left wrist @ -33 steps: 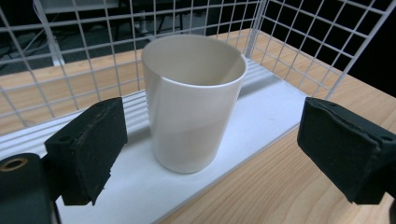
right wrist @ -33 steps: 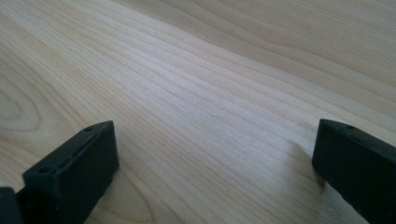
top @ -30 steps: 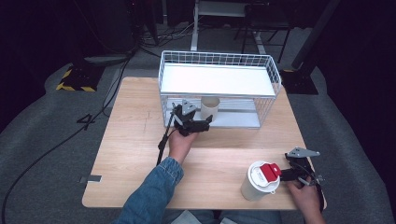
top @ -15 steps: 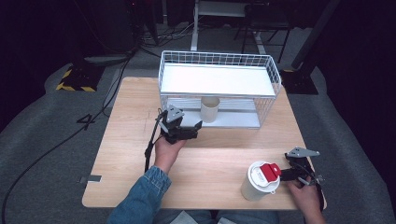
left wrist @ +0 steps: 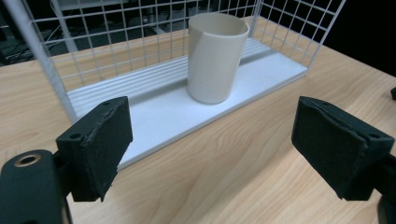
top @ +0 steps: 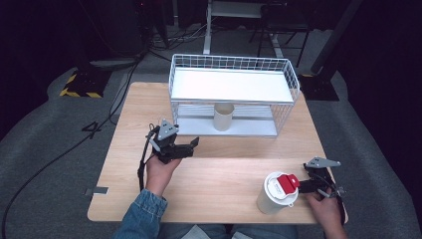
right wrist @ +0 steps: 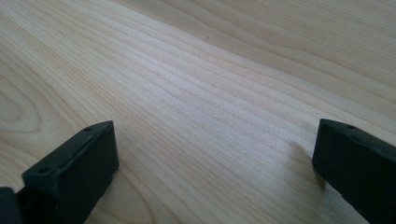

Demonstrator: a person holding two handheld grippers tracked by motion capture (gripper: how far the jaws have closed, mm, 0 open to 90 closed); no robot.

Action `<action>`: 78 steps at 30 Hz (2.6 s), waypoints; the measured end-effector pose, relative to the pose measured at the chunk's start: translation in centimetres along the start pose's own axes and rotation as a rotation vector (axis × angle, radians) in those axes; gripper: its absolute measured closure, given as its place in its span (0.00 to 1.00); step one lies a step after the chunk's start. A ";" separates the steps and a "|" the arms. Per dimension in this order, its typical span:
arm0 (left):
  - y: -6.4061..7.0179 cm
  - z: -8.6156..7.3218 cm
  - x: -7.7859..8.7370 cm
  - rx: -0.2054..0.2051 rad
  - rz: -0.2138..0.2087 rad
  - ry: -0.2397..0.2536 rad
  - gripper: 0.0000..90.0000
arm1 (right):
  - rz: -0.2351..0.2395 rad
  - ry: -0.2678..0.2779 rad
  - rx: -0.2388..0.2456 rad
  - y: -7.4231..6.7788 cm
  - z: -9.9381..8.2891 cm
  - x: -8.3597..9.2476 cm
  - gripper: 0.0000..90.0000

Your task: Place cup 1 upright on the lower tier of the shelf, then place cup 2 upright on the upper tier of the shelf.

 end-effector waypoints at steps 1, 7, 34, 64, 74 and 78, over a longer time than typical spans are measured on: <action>-0.2 -0.5 0.4 -0.005 0.007 -0.020 0.15 | 0.000 0.000 0.000 0.0 0.0 0.0 0.01; -1.0 -1.8 2.0 -0.044 0.035 -0.048 0.15 | 0.000 -0.001 0.001 0.0 0.0 0.0 0.01; -3.7 -8.3 4.2 -0.071 0.075 -0.223 0.16 | -0.005 -0.001 -0.007 -0.1 -0.1 0.1 0.01; -5.8 -13.1 2.3 -0.087 0.067 -0.381 0.04 | -0.002 0.001 -0.004 -0.1 -0.2 0.2 0.01; -5.8 -13.1 2.4 -0.092 0.051 -0.379 0.04 | -0.003 0.015 -0.001 -0.2 -0.2 0.4 0.02; -5.8 -13.1 2.4 -0.092 0.050 -0.380 0.04 | 0.003 0.029 0.002 -0.3 -0.1 0.7 0.03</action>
Point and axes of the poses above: each handheld gripper's, and its own axes: x roughly backward along the jaws, z roughly out of its top, y roughly to its right, the point moved 5 cm from there along -x, roughly forward along the jaws, and after that the axes turned 9 degrees about z, right-handed, at the moved point
